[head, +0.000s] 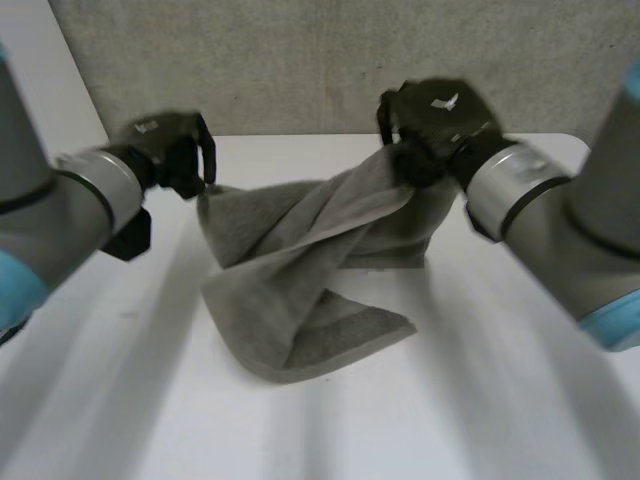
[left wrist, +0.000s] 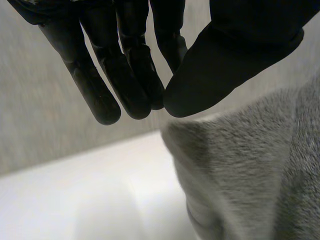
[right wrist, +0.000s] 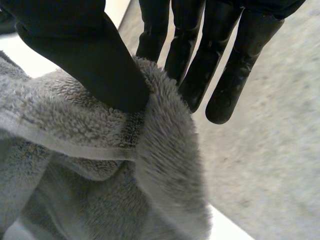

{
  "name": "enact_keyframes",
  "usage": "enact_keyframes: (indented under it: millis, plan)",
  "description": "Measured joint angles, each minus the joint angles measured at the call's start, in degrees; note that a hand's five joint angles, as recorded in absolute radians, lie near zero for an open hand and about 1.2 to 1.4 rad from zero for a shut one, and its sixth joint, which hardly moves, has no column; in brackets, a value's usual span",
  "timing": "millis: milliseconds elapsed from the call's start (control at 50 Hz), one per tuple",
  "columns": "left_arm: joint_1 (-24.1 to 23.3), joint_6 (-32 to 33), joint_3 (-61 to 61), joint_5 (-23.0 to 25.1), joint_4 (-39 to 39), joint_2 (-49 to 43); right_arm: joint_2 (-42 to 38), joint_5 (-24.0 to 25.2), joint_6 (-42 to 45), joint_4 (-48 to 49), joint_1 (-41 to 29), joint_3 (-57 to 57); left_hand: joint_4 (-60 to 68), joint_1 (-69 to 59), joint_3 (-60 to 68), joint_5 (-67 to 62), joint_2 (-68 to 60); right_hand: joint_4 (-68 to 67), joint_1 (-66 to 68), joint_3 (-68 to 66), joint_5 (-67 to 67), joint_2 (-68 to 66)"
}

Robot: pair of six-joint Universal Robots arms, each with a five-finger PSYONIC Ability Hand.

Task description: Fold the towel.

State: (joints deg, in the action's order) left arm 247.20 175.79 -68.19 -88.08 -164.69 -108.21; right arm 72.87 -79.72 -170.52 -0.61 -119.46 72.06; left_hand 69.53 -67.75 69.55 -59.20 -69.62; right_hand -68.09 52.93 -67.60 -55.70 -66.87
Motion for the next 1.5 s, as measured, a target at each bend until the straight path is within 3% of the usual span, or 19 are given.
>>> enact_keyframes:
  millis: [180,340,460,520,560,620,640,700,860,1000,1160,1380,1400,1500]
  plan:
    - [-1.23,-6.93,-7.04,0.20,-4.12,18.31,6.53,5.03,0.80,-6.73,5.86,-4.86,0.17,-0.26,0.08,-0.11,-0.09,-0.25,0.30,-0.31,-0.15,0.00]
    - [-1.83,-8.79,-14.12,0.14,-9.88,22.11,0.05,6.39,2.19,-7.99,7.16,-9.21,0.19,-0.26,0.09,-0.11,-0.09,-0.25,0.30,-0.35,-0.25,0.00]
    - [-2.09,-8.50,-18.53,0.11,-14.67,17.89,-8.55,4.67,6.82,-8.28,7.27,-13.03,0.20,-0.23,0.09,-0.12,0.01,-0.25,0.30,-0.35,-0.30,0.00]
    - [-2.11,-8.33,-19.69,0.03,-17.20,13.27,-12.68,2.14,10.04,-8.59,7.05,-14.83,-8.24,7.44,-8.26,7.94,8.63,-0.25,0.30,-0.35,-0.32,0.00]
    - [-2.21,-8.23,-19.97,-0.07,-18.58,9.16,-14.59,0.15,11.70,-8.93,6.71,-15.48,-22.91,23.10,-23.68,22.64,23.80,-0.25,0.30,-0.35,-0.33,0.00]
    - [-2.51,-8.21,-19.96,-0.12,-19.05,6.77,-15.05,-0.54,12.16,-9.04,6.57,-15.60,-22.91,23.10,-23.68,22.64,23.80,-0.25,0.30,-0.35,-0.33,0.00]
    - [-3.04,-8.23,-19.96,-0.17,-19.25,4.77,-15.32,-1.43,12.61,-9.20,6.19,-15.27,-35.88,34.70,-36.15,35.61,36.18,-0.25,0.30,-0.35,-0.34,0.00]
    - [-4.43,-8.41,-19.85,-0.23,-19.34,0.94,-14.26,-2.17,12.79,-9.19,5.61,-13.83,-45.03,43.74,-45.09,44.78,45.21,-0.25,0.30,-0.35,-0.41,0.00]
    - [-9.23,-9.04,-19.18,-0.34,-18.98,-5.76,-9.39,-2.26,12.86,-9.43,5.36,-8.28,-47.96,45.65,-47.90,47.66,47.92,-0.25,0.30,-0.35,-0.43,0.00]
    - [-13.93,-9.41,-17.09,-1.16,-18.94,-8.96,-6.29,-1.75,12.95,-9.44,5.63,-2.86,-47.96,45.65,-47.93,47.65,48.02,-0.25,0.30,-0.35,-0.43,0.00]
    - [-18.63,-10.55,-10.39,-7.56,-18.17,-15.67,-5.43,-1.80,12.87,-9.48,5.78,0.77,-45.07,43.26,-45.12,44.72,45.02,-0.25,0.30,-0.35,-0.43,-0.55]
    - [-20.26,-10.19,-2.95,-10.65,-17.81,-24.34,-4.72,-1.73,12.51,-9.41,6.00,3.17,-26.68,24.56,-26.71,26.45,26.76,-0.25,0.30,-0.35,-0.43,-0.55]
    - [-20.35,-10.05,-2.11,-10.68,-17.82,-25.56,-4.57,-1.73,12.50,-9.44,6.03,3.44,-19.14,17.01,-19.26,18.83,19.26,-0.25,0.30,-0.35,-0.43,-0.55]
    - [-20.40,-9.33,-0.55,-10.70,-17.81,-27.61,-4.36,-1.81,12.56,-9.53,6.07,4.00,-7.38,5.30,-7.68,7.17,6.99,-0.25,0.30,-0.35,-0.43,-0.56]
